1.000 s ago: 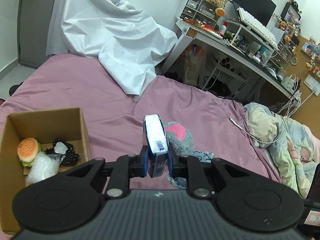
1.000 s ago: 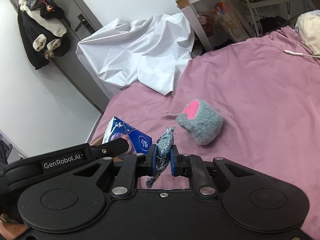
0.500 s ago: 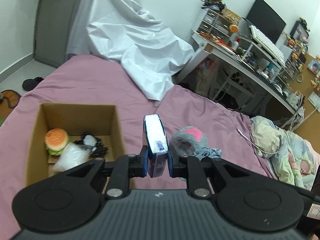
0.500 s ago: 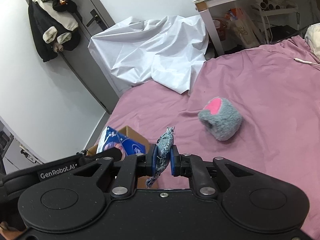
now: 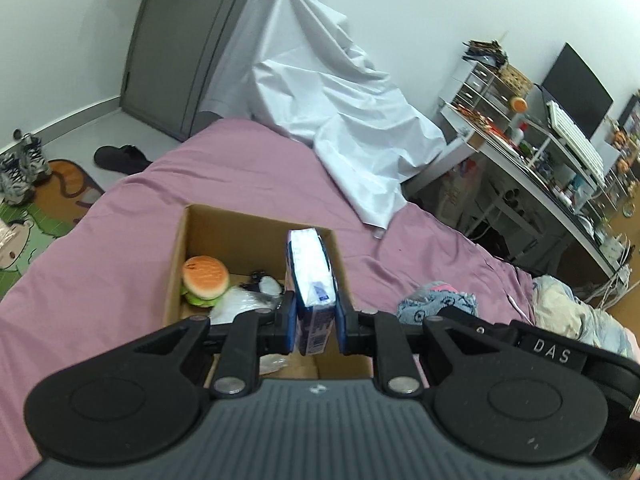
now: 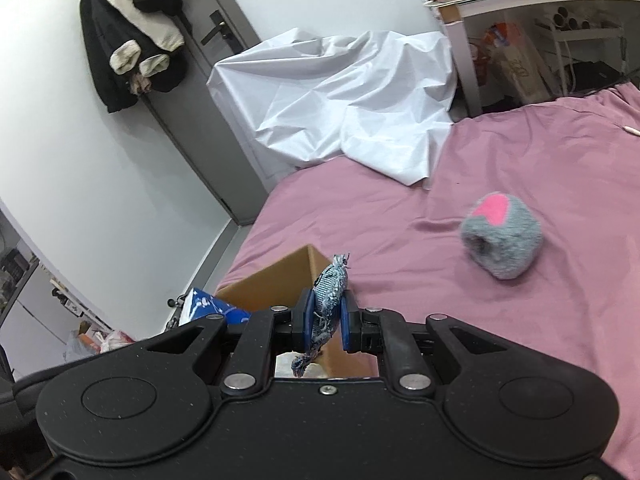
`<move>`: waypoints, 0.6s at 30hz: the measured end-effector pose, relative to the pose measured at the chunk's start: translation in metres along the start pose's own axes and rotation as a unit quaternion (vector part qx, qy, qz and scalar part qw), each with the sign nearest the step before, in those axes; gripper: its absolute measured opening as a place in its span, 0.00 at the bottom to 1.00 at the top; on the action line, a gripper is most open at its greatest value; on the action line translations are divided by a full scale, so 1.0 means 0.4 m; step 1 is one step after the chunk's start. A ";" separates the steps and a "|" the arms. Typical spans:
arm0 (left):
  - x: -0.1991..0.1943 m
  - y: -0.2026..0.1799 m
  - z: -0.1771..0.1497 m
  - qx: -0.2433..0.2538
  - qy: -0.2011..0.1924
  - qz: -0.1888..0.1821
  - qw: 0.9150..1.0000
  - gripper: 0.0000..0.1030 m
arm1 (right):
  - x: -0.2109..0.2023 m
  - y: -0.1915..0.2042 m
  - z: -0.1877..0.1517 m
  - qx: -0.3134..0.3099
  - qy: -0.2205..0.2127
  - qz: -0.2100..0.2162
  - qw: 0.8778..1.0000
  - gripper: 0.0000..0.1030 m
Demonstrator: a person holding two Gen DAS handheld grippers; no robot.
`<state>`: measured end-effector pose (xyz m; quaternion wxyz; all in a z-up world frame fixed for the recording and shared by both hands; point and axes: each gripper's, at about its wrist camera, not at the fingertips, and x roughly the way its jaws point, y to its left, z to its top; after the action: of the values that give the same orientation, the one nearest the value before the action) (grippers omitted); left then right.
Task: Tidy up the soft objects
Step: 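Carry the tissue box with the left tool while the right tool carries the cloth to the box, then open the left tool over the box while the right tool releases the cloth inside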
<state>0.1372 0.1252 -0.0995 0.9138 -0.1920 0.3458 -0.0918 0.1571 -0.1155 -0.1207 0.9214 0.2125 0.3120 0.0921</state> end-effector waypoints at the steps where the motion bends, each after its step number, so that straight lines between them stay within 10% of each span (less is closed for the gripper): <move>1: -0.002 0.006 -0.002 -0.002 0.000 0.001 1.000 0.18 | 0.003 0.009 -0.002 -0.002 0.001 0.001 1.000 0.13; 18: 0.026 0.132 -0.020 -0.060 0.006 0.030 0.998 0.20 | 0.040 0.113 -0.039 -0.034 0.014 0.000 0.999 0.13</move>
<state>0.1413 0.1677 -0.1332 0.9010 -0.2357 0.3616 -0.0440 0.1584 -0.0650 -0.1203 0.9238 0.1799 0.3212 0.1055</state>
